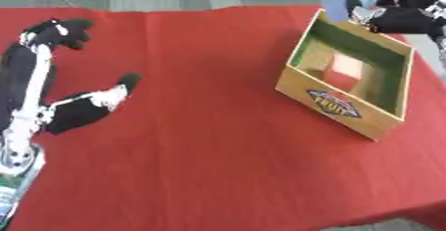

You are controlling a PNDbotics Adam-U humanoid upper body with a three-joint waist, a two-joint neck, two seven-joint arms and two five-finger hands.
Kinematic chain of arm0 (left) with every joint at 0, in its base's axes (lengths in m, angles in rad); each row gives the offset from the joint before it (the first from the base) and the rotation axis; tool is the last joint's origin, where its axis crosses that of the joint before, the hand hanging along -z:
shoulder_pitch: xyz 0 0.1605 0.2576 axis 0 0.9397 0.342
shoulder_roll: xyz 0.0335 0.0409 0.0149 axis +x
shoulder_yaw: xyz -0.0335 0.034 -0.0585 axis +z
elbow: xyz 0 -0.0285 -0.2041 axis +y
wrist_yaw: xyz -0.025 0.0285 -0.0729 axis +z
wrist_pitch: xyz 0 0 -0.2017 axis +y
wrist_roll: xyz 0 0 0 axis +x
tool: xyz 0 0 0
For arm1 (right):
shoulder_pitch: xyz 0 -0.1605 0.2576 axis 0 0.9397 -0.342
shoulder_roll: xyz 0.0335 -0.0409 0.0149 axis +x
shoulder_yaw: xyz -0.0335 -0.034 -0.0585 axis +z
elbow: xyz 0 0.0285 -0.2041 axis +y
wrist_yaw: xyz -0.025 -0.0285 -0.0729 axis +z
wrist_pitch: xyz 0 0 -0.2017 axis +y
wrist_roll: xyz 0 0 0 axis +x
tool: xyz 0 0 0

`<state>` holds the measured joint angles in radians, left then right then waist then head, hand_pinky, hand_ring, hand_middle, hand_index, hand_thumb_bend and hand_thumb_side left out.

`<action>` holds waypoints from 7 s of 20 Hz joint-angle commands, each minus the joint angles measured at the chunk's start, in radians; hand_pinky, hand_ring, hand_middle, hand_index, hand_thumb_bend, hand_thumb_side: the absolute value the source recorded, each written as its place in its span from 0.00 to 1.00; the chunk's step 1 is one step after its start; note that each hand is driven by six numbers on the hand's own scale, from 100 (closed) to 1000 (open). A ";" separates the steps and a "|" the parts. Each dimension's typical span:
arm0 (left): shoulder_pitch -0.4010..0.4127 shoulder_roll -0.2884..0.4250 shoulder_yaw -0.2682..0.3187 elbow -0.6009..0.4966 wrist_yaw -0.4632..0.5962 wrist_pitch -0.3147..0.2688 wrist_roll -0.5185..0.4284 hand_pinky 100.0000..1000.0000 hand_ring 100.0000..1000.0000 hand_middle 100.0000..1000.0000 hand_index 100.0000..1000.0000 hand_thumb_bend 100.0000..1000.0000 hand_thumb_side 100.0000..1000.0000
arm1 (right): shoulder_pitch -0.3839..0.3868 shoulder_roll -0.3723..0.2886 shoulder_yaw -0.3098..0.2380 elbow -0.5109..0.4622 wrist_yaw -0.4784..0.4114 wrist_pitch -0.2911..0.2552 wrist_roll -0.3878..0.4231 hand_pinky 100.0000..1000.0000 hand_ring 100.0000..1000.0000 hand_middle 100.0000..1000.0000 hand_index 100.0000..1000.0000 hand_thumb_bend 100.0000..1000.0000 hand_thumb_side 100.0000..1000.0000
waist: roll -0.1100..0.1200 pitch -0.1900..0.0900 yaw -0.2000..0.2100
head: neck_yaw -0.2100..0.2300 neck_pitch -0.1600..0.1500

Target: Pick up the objects with one hand, pass them to the other hand, and then place them into the box on the other side of the table.

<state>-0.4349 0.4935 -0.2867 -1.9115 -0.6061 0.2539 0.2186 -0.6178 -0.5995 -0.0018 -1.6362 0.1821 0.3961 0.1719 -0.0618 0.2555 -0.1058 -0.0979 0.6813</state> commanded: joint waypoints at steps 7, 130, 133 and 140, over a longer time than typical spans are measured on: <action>0.000 0.032 0.030 -0.035 0.026 0.021 0.037 0.76 0.57 0.57 0.78 0.47 0.49 | 0.024 -0.049 -0.053 0.139 0.043 -0.030 -0.046 0.86 0.75 0.40 0.64 0.00 0.16 | 0.006 -0.013 0.000 | -0.029 -0.020; -0.245 0.439 0.048 0.259 0.303 0.343 -0.282 0.81 0.72 0.70 0.81 0.63 0.43 | 0.038 -0.034 -0.047 -0.048 -0.455 -0.170 -0.297 0.91 0.85 0.74 0.92 0.00 0.54 | 0.026 -0.003 -0.003 | 0.189 -0.033; -0.271 0.441 0.031 0.337 0.262 0.361 -0.331 0.80 0.73 0.71 0.81 0.67 0.42 | 0.038 -0.032 -0.045 -0.043 -0.449 -0.170 -0.294 0.91 0.85 0.74 0.92 0.00 0.54 | 0.027 -0.002 -0.004 | 0.198 -0.032; -0.302 0.432 0.021 0.449 0.168 0.349 -0.454 0.82 0.76 0.73 0.82 0.78 0.57 | 0.038 -0.032 -0.045 -0.030 -0.434 -0.167 -0.293 0.91 0.85 0.74 0.92 0.00 0.54 | 0.027 -0.003 -0.005 | 0.199 -0.037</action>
<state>-0.7152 0.8969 -0.2719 -1.4702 -0.4218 0.6073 -0.2131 -0.5663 -0.5942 -0.0412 -1.6600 -0.2590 0.2293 -0.1221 -0.0369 0.2677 -0.1093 0.0998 0.6560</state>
